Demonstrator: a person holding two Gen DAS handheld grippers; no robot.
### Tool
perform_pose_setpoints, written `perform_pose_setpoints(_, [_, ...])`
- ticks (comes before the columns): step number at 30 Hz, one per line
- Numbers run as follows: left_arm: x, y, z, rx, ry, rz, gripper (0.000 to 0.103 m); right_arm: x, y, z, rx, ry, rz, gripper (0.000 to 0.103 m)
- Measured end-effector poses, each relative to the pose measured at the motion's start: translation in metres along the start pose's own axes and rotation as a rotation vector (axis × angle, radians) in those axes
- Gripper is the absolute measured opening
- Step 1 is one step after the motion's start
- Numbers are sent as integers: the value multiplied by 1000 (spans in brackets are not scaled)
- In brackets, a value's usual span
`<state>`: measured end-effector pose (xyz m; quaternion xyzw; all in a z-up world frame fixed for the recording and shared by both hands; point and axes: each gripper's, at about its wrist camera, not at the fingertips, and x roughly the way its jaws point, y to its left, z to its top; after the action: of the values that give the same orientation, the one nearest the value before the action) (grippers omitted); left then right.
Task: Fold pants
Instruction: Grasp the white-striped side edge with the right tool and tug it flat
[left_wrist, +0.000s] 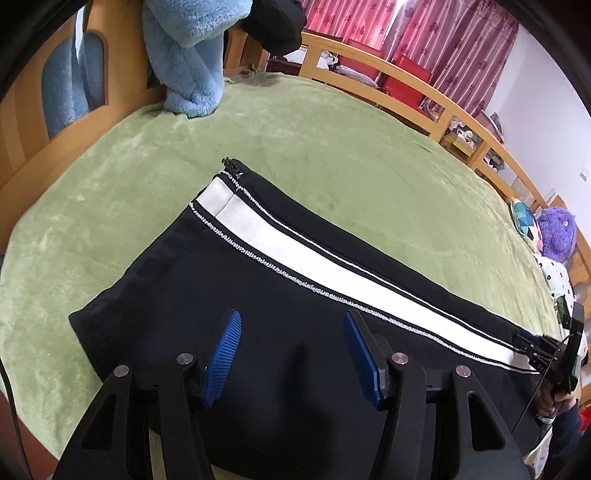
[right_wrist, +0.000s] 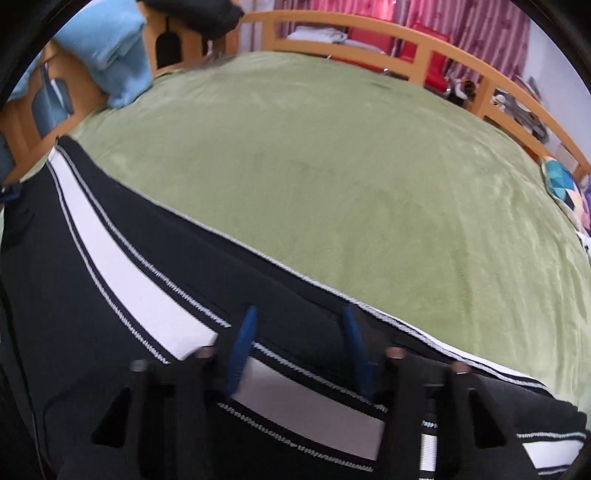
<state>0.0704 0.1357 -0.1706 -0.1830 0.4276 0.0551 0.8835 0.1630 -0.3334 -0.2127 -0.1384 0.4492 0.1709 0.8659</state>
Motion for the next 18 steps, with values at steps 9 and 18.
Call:
perform_pose_setpoints(9, [-13, 21, 9, -25, -41, 5, 56, -13, -7, 13, 39, -80, 12, 4])
perform_pose_setpoints(18, [4, 38, 52, -6, -85, 77, 56, 4, -1, 11, 159, -47, -45, 48])
